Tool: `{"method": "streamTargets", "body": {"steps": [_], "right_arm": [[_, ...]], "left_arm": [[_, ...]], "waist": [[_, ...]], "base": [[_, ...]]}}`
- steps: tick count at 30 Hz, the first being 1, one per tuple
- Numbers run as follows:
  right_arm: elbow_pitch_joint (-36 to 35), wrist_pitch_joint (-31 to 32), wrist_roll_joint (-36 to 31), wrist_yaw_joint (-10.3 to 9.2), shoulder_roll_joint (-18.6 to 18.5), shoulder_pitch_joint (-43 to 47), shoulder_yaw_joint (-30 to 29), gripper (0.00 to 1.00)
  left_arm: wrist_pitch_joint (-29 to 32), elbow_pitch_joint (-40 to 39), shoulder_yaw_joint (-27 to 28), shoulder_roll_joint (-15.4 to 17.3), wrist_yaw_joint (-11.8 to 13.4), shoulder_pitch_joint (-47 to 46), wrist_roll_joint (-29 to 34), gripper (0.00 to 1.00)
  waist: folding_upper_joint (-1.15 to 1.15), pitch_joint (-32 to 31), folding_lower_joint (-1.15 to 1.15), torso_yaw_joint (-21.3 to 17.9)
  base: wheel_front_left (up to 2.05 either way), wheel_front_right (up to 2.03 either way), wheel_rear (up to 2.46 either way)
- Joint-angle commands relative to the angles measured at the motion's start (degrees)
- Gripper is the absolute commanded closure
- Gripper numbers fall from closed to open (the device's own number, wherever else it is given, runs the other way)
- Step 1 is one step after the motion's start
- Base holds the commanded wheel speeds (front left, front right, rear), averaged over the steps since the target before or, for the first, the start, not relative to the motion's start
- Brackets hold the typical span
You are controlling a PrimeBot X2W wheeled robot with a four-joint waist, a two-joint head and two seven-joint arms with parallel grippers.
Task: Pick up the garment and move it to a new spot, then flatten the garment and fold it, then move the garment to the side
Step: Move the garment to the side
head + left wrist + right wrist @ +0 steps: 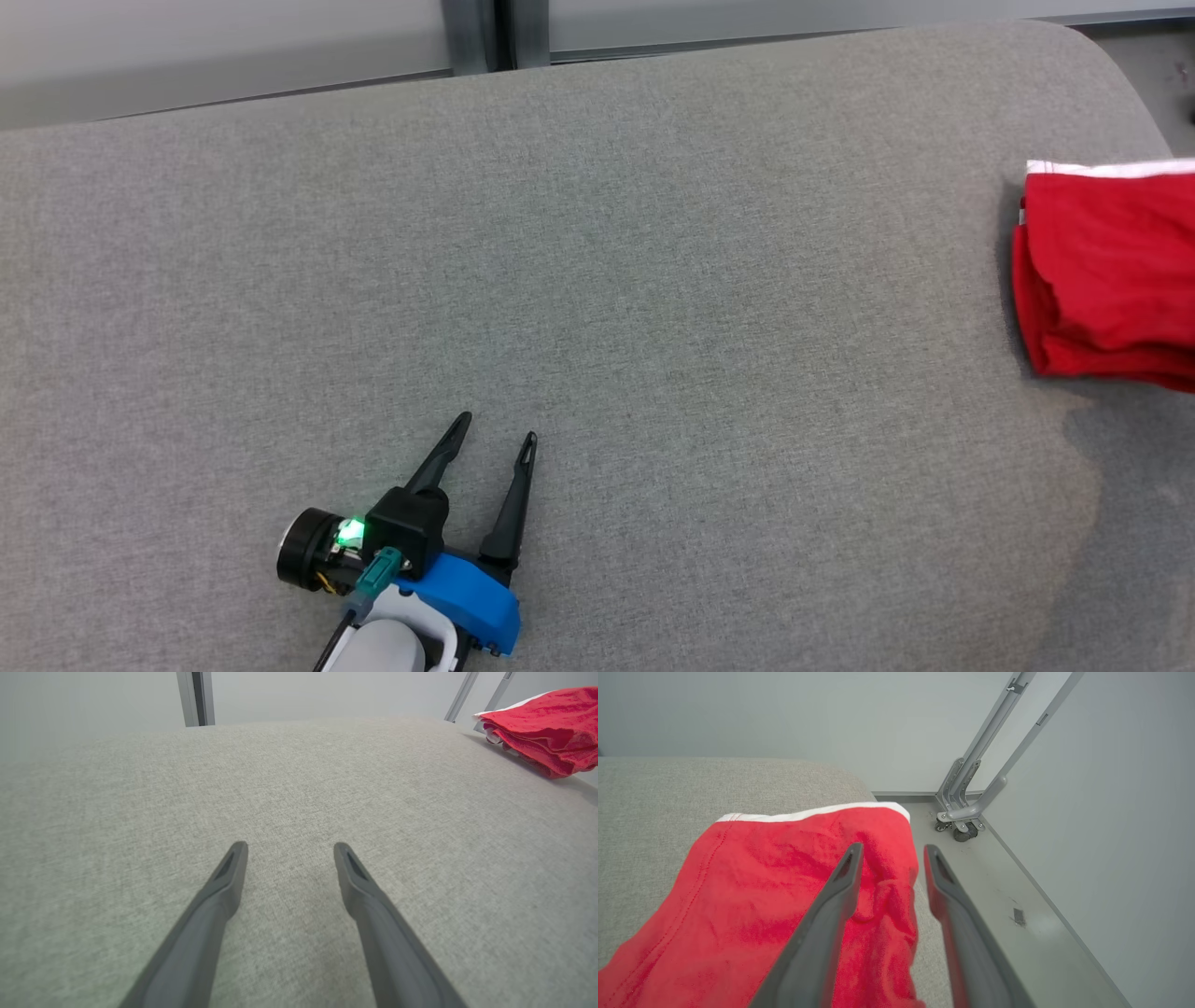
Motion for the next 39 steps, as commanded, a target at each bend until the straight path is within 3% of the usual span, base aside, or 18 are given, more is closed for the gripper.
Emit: {"method": "streamTargets", "body": {"steps": [1,4,8,15,24,39], "right_arm": [[-1.06,-0.44,-1.77,-0.02,-0.23,-0.75,-2.62,0.0],[-5.45,-0.59,-4.16,-0.01,3.12,0.07,-7.09,0.0],[-14.89,-0.58,-5.47,-0.02,10.46,2.97,-9.11,0.0],[-29.02,-0.6,-0.82,-0.02,20.61,11.65,-1.52,0.0],[-37.28,-0.6,7.33,-0.02,24.0,24.06,6.93,0.0],[-39.74,-0.61,12.99,-0.02,24.4,37.65,9.26,0.0]], "left_arm": [[-0.14,0.13,-0.08,0.24,-0.37,-1.0,0.15,0.0],[-0.14,0.1,0.42,0.18,-0.39,-0.71,-0.05,0.0],[-0.14,0.02,1.77,0.13,-0.4,0.1,-0.26,0.0],[-0.14,-0.37,5.32,-0.28,0.74,0.92,-0.52,0.0],[-0.14,-1.65,11.33,-0.66,2.83,3.23,-0.95,0.0],[-0.14,-1.22,17.33,-0.83,4.21,8.84,-2.84,0.0]], "waist": [[0.0,-0.16,-0.01,0.13],[0.0,-0.62,-0.01,-0.1],[0.0,-1.41,-0.01,-0.55],[0.0,-3.67,-0.01,0.42],[0.0,-6.9,-0.01,3.4],[0.0,-12.6,-0.01,6.22]], "base": [[0.0,0.0,0.0],[0.0,0.0,0.0],[0.0,0.0,0.0],[0.0,0.0,0.0],[0.0,0.0,0.0],[0.0,0.0,0.0]]}}
